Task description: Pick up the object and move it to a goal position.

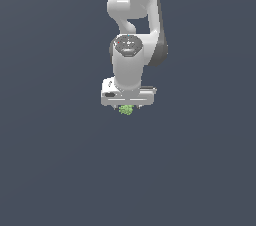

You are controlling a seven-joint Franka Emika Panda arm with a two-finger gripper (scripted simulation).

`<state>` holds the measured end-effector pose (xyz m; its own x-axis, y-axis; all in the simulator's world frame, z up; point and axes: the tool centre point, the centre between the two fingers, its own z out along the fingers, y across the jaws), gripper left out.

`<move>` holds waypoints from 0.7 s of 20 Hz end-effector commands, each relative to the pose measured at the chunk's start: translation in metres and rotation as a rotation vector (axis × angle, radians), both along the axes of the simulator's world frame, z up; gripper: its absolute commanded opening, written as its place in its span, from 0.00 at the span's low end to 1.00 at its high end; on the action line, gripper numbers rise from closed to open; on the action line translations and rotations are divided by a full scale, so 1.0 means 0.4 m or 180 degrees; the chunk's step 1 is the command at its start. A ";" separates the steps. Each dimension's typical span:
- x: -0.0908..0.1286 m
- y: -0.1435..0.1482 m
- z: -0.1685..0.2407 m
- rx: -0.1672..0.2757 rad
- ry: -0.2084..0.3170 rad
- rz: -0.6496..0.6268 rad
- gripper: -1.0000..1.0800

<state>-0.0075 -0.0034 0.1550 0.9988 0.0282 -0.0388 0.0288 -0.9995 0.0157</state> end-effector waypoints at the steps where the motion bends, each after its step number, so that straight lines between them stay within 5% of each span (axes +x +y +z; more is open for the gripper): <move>1: 0.000 0.000 0.000 0.0000 0.0000 0.0000 0.96; 14: 0.009 -0.060 0.018 0.0021 -0.0016 -0.0076 0.96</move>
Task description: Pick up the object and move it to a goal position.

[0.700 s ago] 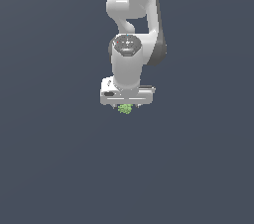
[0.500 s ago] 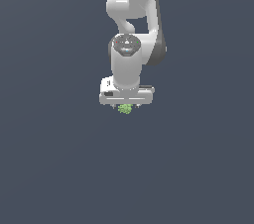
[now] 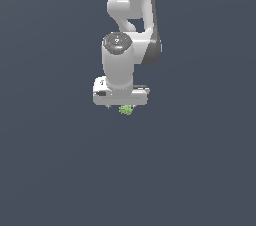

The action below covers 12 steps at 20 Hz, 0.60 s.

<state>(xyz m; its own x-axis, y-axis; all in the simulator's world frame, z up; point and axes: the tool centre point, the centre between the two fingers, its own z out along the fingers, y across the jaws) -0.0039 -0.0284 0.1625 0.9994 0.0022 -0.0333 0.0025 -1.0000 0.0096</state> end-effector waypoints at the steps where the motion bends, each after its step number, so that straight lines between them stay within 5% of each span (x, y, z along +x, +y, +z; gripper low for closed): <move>1: -0.001 0.002 -0.001 0.0001 0.0001 0.0018 0.96; 12: -0.020 0.003 -0.022 0.0010 -0.0003 0.0399 0.96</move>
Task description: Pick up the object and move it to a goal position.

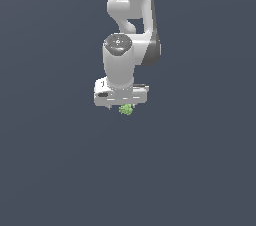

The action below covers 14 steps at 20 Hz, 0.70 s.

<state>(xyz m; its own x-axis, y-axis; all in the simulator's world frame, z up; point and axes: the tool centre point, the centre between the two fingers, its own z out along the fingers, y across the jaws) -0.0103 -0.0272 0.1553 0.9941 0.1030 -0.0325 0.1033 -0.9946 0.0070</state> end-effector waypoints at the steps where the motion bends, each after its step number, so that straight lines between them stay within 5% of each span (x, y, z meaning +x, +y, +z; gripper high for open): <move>1: -0.007 0.001 -0.008 0.0003 -0.0001 0.0137 0.96; 14: -0.065 0.010 -0.063 0.0030 -0.0015 0.1219 0.96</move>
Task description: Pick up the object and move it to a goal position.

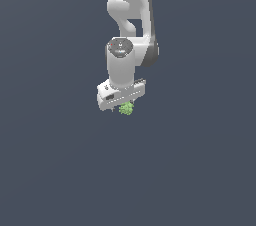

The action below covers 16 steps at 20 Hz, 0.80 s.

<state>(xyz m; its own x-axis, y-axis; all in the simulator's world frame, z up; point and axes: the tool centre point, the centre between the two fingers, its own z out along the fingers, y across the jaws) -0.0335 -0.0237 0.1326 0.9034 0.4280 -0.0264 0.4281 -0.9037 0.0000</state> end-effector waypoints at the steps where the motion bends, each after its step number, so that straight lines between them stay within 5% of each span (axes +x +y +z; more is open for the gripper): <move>1: -0.013 0.003 -0.011 0.0006 -0.0004 0.0230 0.96; 16: -0.092 0.024 -0.071 0.0042 -0.0033 0.1587 0.96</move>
<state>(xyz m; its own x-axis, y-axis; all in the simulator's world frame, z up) -0.0667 -0.0152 0.1067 0.6242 0.7812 -0.0121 0.7812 -0.6243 -0.0039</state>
